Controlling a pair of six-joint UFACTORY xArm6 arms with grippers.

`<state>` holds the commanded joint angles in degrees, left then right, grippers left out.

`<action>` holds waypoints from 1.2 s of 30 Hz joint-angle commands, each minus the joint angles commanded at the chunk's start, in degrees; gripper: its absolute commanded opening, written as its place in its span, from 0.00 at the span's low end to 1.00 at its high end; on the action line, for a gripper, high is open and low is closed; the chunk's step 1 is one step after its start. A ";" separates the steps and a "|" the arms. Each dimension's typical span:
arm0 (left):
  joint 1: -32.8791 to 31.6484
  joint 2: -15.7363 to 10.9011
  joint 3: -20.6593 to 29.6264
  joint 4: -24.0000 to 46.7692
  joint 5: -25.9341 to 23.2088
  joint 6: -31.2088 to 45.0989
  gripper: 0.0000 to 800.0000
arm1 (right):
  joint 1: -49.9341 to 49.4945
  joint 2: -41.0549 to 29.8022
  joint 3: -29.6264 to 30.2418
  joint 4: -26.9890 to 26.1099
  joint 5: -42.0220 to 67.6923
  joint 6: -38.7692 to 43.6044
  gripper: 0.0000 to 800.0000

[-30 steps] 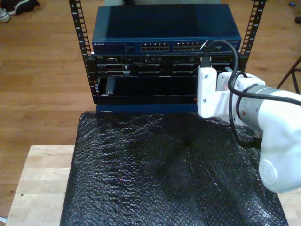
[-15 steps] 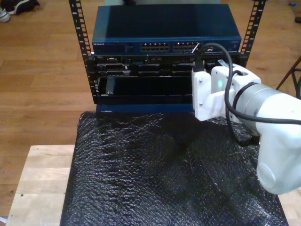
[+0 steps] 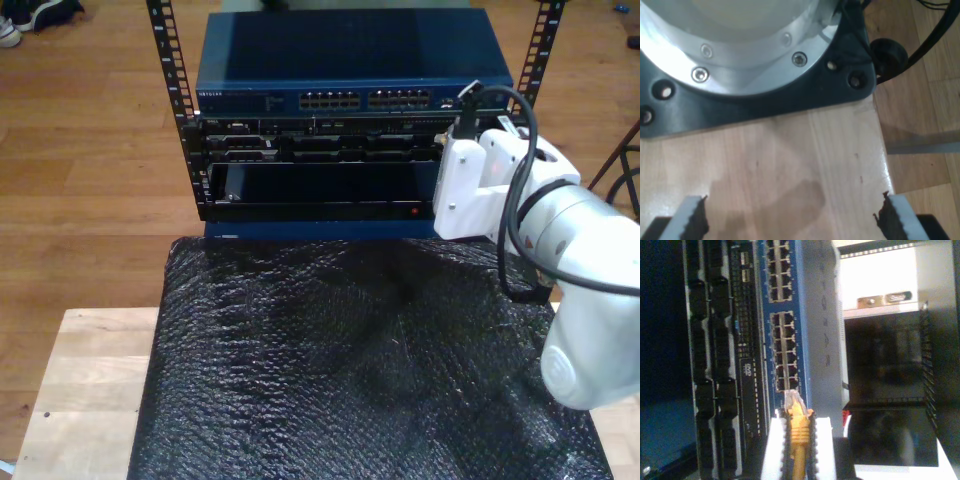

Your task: Grab the cable and plug it in

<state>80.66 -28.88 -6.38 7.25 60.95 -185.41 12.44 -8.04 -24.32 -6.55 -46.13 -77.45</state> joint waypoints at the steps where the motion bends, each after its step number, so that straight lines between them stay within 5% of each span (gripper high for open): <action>1: 0.00 0.00 0.00 0.00 0.00 0.00 1.00 | 0.09 0.09 0.18 -0.09 -1.14 0.09 0.00; 15: 0.00 0.00 0.00 0.00 0.00 0.00 1.00 | 2.02 10.90 -3.78 0.62 -10.73 -0.53 0.00; 36: 0.00 0.00 0.00 0.00 0.00 0.00 1.00 | 3.96 27.60 -16.09 10.46 -24.09 -8.88 0.00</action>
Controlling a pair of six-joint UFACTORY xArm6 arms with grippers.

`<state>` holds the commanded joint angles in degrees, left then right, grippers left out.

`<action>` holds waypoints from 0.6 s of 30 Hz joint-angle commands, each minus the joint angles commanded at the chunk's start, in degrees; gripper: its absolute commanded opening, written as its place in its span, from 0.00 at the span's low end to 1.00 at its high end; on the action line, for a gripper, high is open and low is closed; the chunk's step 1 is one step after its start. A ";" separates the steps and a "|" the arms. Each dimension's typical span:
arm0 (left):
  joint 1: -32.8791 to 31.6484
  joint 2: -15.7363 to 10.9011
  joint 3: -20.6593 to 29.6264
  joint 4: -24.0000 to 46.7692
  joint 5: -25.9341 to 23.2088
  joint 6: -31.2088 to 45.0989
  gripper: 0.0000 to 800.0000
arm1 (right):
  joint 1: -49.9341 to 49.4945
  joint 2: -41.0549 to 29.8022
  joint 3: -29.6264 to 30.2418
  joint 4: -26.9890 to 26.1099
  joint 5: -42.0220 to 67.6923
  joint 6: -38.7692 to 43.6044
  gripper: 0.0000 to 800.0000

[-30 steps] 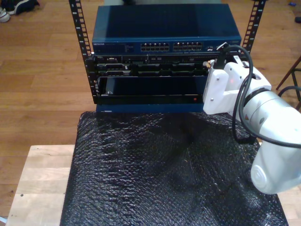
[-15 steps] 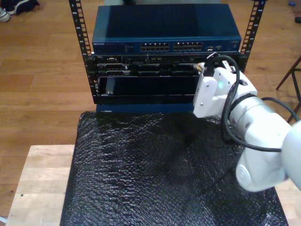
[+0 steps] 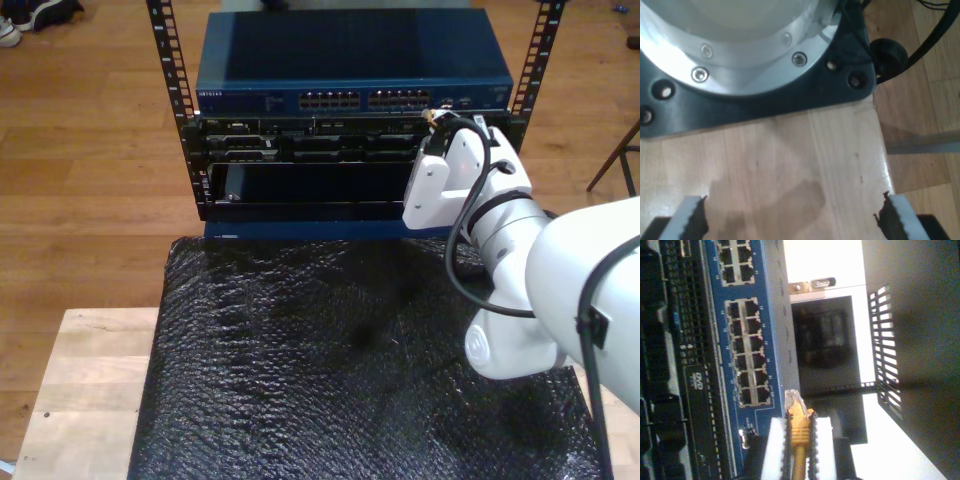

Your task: Grab the cable and plug it in

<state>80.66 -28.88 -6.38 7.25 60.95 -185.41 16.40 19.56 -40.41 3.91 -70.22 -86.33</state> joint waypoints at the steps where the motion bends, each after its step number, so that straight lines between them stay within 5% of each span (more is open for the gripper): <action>1: 0.00 0.00 0.00 0.00 0.00 0.00 1.00 | 0.09 0.09 -0.09 0.35 -0.09 -0.79 0.00; 18: -0.09 0.18 0.00 0.00 0.26 0.09 1.00 | 6.42 4.57 -1.67 14.42 -10.20 -7.74 0.00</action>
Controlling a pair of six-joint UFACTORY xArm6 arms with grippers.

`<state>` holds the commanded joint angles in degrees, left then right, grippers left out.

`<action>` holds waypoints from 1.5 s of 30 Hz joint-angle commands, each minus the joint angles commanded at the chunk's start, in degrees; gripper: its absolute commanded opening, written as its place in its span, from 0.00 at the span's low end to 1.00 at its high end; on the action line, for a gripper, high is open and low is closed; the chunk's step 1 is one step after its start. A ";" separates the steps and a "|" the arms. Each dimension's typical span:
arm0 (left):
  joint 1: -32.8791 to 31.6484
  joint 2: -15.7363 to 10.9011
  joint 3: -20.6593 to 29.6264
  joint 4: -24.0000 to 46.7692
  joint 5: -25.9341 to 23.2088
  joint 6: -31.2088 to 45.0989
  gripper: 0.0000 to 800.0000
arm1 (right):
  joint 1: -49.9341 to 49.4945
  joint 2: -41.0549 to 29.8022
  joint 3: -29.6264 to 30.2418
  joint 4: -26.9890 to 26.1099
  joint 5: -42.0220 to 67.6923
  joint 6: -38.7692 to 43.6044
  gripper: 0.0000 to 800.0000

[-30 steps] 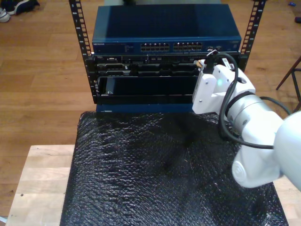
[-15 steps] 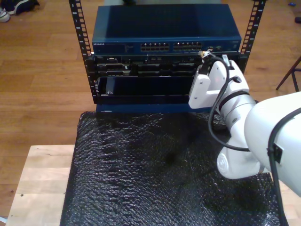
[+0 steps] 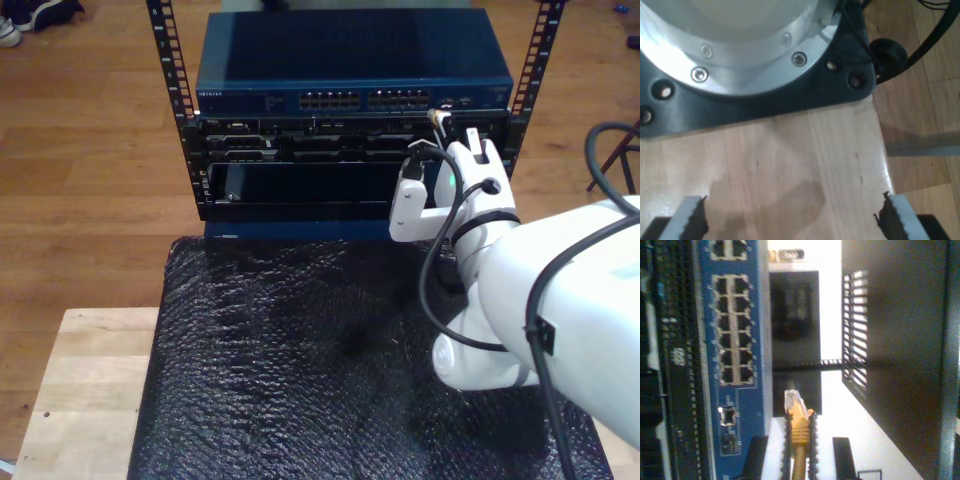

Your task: Grab the cable and plug it in

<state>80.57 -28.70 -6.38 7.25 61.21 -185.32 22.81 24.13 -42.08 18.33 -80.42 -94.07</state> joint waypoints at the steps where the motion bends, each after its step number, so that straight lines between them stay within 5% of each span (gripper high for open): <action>1: 0.00 0.09 0.00 0.00 0.00 0.00 1.00 | 0.62 0.09 -0.35 1.14 -0.53 -0.18 0.00; 16: 0.00 0.26 0.00 0.00 0.00 -0.09 1.00 | 1.58 11.34 -15.82 7.82 -1.93 -5.63 0.00; 45: 0.00 0.26 0.00 0.00 0.00 0.00 1.00 | 4.04 15.56 -19.96 14.42 -0.26 -6.24 0.00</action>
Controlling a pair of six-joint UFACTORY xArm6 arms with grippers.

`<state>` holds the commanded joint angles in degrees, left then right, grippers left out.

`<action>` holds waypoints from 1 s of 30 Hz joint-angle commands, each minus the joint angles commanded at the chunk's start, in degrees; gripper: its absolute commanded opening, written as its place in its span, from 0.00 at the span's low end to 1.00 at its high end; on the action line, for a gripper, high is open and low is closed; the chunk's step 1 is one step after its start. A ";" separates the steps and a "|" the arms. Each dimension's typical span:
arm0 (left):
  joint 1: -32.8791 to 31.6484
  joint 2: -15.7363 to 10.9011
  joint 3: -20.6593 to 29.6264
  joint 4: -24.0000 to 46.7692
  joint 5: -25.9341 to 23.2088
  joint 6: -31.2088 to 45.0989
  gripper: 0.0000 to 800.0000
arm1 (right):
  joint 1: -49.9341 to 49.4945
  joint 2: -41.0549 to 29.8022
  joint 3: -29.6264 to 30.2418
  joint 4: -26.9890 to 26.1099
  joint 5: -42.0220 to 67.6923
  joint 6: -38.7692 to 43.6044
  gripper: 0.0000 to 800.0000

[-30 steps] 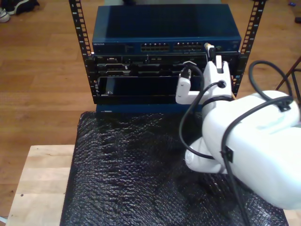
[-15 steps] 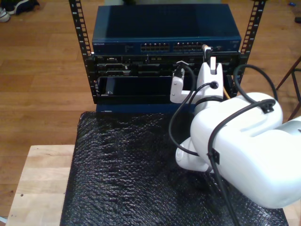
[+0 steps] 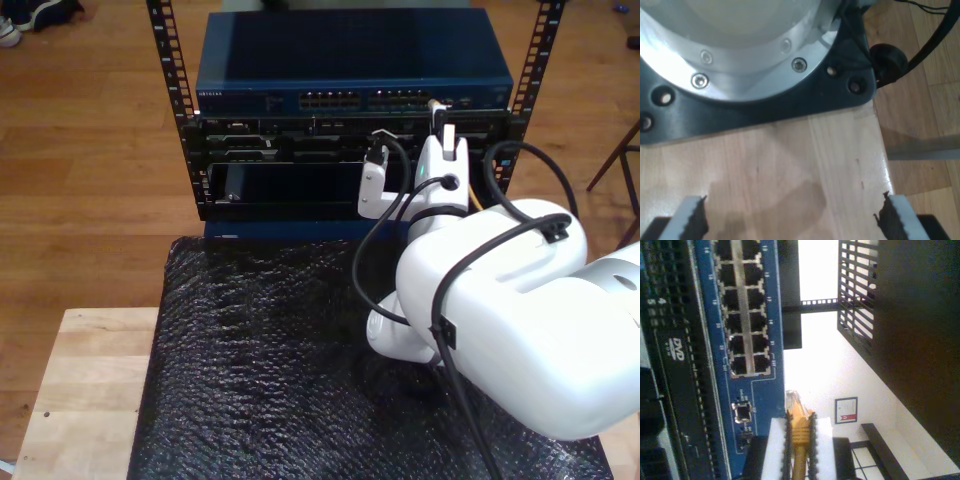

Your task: Grab the cable and plug it in

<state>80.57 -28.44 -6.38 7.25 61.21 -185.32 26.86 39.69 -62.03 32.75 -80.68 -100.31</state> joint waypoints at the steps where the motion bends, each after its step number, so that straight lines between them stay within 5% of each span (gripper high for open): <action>1: 0.00 0.00 0.00 0.00 0.00 0.00 1.00 | 0.00 0.26 -0.18 -0.09 0.18 0.00 0.00; 30: 0.00 0.00 0.00 0.00 0.00 0.00 1.00 | -0.35 4.66 -6.95 -0.09 1.85 -0.79 0.00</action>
<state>80.57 -28.44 -6.38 7.25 61.21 -185.32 26.51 44.35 -68.98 32.66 -78.84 -101.10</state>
